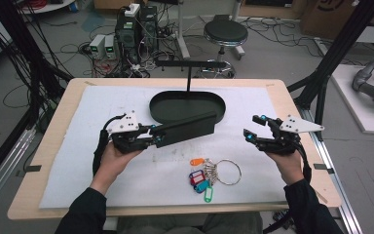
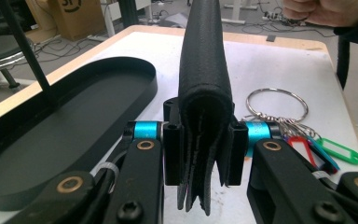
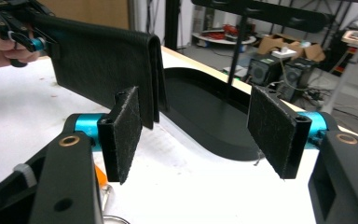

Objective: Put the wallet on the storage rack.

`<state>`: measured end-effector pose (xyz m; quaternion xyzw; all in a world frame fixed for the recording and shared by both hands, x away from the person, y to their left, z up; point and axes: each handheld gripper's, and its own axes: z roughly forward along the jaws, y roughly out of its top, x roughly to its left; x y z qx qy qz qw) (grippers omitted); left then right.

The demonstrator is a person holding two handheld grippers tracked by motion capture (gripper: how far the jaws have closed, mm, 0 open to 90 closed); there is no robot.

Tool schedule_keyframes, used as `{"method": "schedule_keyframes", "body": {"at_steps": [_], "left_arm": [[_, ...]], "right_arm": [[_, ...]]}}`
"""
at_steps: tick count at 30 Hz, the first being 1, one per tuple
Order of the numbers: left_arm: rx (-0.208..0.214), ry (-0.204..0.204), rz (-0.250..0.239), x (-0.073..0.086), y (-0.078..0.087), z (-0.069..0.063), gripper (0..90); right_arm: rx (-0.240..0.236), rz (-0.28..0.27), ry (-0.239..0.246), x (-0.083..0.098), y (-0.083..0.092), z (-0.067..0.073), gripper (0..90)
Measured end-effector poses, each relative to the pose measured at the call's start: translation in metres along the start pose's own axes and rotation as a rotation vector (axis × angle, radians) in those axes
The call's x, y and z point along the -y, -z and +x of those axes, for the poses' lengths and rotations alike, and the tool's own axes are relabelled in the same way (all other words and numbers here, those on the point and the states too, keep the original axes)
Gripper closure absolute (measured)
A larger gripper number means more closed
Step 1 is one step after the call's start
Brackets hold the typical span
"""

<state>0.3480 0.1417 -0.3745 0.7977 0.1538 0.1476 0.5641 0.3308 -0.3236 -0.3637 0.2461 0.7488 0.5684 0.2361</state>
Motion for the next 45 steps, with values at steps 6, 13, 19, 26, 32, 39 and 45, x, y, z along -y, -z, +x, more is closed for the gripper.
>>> {"method": "schedule_keyframes", "body": {"at_steps": [6,13,19,26,32,39,45], "left_arm": [[-0.017,-0.001,-0.003,-0.005,-0.002,0.005,74.9],[-0.025,0.000,0.004,-0.010,-0.005,0.014,74.9],[-0.043,0.005,-0.005,-0.010,-0.008,0.024,75.0],[-0.062,-0.010,-0.003,-0.015,-0.017,0.034,75.1],[-0.089,-0.021,-0.028,-0.015,-0.027,0.041,75.3],[-0.145,0.000,0.019,-0.005,-0.050,0.059,75.4],[-0.158,-0.007,0.024,-0.014,-0.067,0.070,75.4]], "right_arm": [[0.038,0.007,-0.019,0.006,0.004,-0.004,35.8],[0.071,0.008,-0.032,0.008,0.006,-0.007,35.8],[0.101,0.005,-0.044,0.012,0.008,-0.012,36.0],[0.114,0.010,-0.058,0.014,0.008,-0.014,36.2],[0.122,0.004,-0.062,0.014,0.009,-0.016,36.5],[0.127,-0.005,-0.072,0.015,0.011,-0.018,36.7],[0.128,-0.004,-0.084,0.016,0.011,-0.019,36.7]]}}
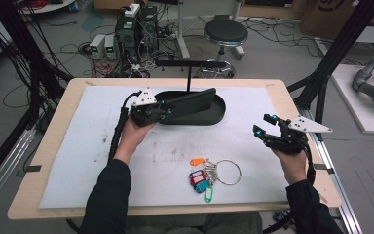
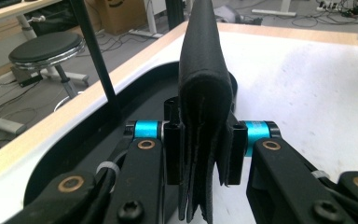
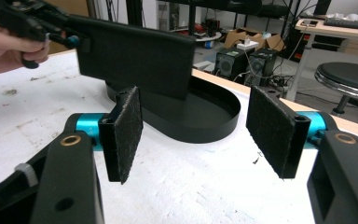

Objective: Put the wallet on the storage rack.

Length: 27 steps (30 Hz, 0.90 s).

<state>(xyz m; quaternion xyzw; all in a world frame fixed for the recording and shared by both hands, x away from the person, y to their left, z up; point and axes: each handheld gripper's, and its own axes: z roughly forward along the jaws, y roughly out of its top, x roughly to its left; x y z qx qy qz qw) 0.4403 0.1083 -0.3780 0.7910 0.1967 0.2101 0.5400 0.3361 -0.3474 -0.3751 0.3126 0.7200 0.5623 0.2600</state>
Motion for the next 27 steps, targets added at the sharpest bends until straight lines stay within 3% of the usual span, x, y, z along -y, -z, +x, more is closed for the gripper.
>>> {"method": "schedule_keyframes", "body": {"at_steps": [7,10,15,20,25,27], "left_arm": [[-0.018,0.015,0.009,-0.005,-0.022,0.010,75.3],[-0.023,0.044,0.000,-0.001,-0.031,0.014,75.3],[-0.029,0.050,0.019,0.010,-0.044,0.019,75.3],[-0.046,0.084,0.009,0.021,-0.051,0.026,75.2],[-0.056,0.083,0.008,0.025,-0.054,0.029,75.1],[-0.053,0.101,0.019,0.030,-0.055,0.031,75.0]], "right_arm": [[0.002,-0.006,0.000,0.001,0.001,-0.002,36.9],[0.003,-0.007,-0.004,0.002,0.002,-0.003,36.9],[0.002,-0.007,-0.010,0.002,0.002,-0.003,36.9],[0.002,-0.005,-0.011,0.002,0.001,-0.004,36.9],[0.002,-0.004,-0.012,0.003,0.001,-0.004,36.9],[0.004,-0.003,-0.012,0.003,0.001,-0.005,36.9]]}}
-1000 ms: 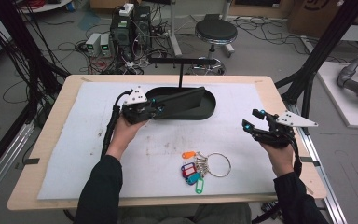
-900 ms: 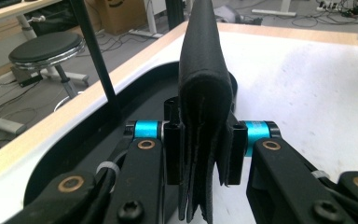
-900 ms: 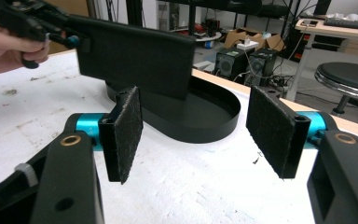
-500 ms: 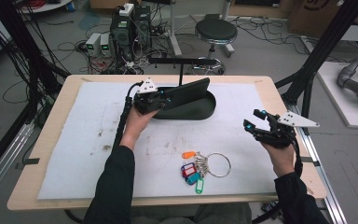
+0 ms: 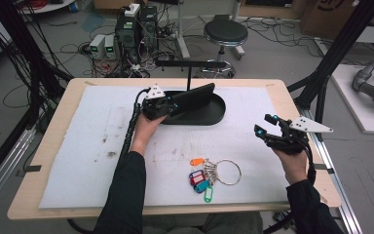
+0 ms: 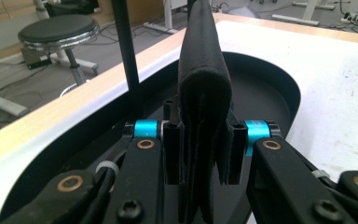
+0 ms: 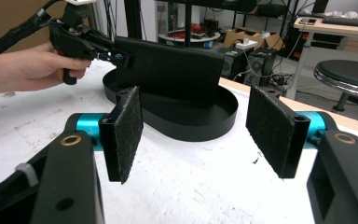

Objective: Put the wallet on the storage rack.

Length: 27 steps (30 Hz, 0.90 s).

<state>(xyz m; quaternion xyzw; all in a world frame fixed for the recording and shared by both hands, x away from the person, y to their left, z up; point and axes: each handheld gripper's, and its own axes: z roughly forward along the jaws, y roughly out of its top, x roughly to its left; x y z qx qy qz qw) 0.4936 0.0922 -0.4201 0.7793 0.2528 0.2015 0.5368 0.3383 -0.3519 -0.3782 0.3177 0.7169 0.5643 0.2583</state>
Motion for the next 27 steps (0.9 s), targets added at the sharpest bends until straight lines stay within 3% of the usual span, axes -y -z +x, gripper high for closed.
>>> {"method": "schedule_keyframes", "body": {"at_steps": [2,6,15,17,20,21,24,25,27], "left_arm": [[0.006,0.017,-0.006,0.002,-0.001,0.001,74.7],[-0.002,0.010,0.000,0.001,-0.001,0.000,74.2],[-0.021,0.022,0.045,0.004,0.000,0.002,70.6],[-0.052,0.008,0.077,0.004,0.000,0.001,65.8],[-0.079,0.015,0.082,0.003,0.001,0.001,63.7],[-0.106,0.028,0.079,0.001,0.002,0.000,55.5],[-0.130,0.035,0.080,-0.002,0.004,-0.002,43.0],[-0.159,0.015,0.099,-0.005,0.007,-0.004,43.0],[-0.203,-0.016,0.116,-0.007,0.013,-0.010,34.8]], "right_arm": [[-0.001,0.000,0.002,0.000,0.000,0.000,37.2],[0.002,-0.005,0.005,0.000,0.000,0.000,37.7],[0.001,0.004,0.001,0.001,-0.001,-0.001,37.8],[0.001,0.004,-0.002,0.001,-0.001,-0.001,37.7],[0.003,0.006,0.000,0.001,-0.002,-0.001,37.8],[0.004,0.007,0.000,0.001,-0.002,-0.001,37.8],[0.003,0.005,0.005,0.001,-0.002,-0.001,37.8],[0.003,0.003,0.008,0.001,-0.002,0.000,37.8],[0.005,-0.001,0.003,0.001,-0.002,-0.001,37.7]]}}
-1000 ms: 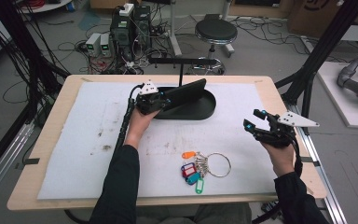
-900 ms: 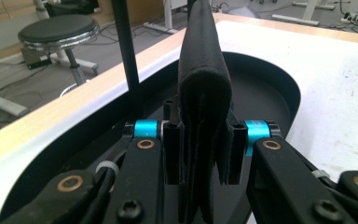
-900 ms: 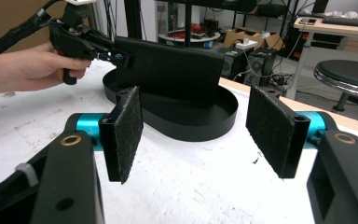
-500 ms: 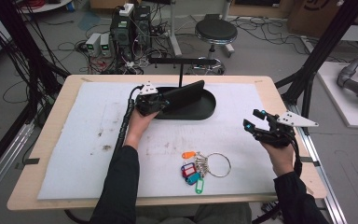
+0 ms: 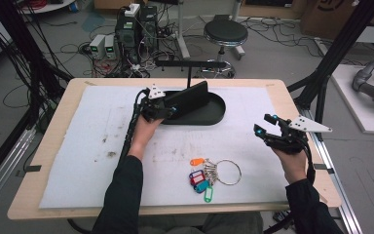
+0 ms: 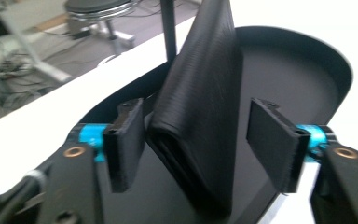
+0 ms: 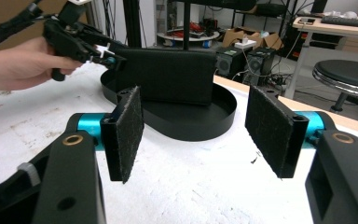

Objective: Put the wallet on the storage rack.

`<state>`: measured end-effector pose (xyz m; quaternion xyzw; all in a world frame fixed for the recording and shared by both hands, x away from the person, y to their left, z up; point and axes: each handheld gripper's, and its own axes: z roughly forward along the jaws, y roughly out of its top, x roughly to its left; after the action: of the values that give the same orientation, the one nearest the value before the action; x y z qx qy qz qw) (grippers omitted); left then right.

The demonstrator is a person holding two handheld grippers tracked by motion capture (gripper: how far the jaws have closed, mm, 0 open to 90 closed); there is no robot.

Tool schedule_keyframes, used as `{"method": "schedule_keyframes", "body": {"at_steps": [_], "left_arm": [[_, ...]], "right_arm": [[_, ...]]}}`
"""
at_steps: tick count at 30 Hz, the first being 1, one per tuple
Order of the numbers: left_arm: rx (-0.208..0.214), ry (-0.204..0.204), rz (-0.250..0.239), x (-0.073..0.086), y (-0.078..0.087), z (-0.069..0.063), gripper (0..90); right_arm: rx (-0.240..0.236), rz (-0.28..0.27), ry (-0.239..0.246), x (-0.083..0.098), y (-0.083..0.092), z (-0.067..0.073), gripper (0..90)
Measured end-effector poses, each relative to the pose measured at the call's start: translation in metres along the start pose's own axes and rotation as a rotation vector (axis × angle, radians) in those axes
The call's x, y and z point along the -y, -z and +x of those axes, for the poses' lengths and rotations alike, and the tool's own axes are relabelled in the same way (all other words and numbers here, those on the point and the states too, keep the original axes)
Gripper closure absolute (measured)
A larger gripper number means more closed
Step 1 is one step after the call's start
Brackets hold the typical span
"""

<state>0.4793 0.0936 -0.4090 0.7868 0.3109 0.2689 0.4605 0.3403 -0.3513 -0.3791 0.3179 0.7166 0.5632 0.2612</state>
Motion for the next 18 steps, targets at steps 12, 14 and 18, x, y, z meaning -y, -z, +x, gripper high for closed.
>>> {"method": "schedule_keyframes", "body": {"at_steps": [12,14,18], "left_arm": [[0.064,0.056,-0.136,-0.013,0.069,-0.012,26.3],[0.072,0.064,-0.144,-0.013,0.075,-0.013,26.3],[0.068,0.076,-0.128,-0.006,0.103,-0.020,26.0]], "right_arm": [[0.009,-0.013,-0.010,-0.002,0.001,-0.001,37.5],[0.010,-0.013,-0.017,-0.003,0.001,-0.002,37.0],[0.016,-0.011,-0.025,-0.002,0.001,-0.003,35.9]]}}
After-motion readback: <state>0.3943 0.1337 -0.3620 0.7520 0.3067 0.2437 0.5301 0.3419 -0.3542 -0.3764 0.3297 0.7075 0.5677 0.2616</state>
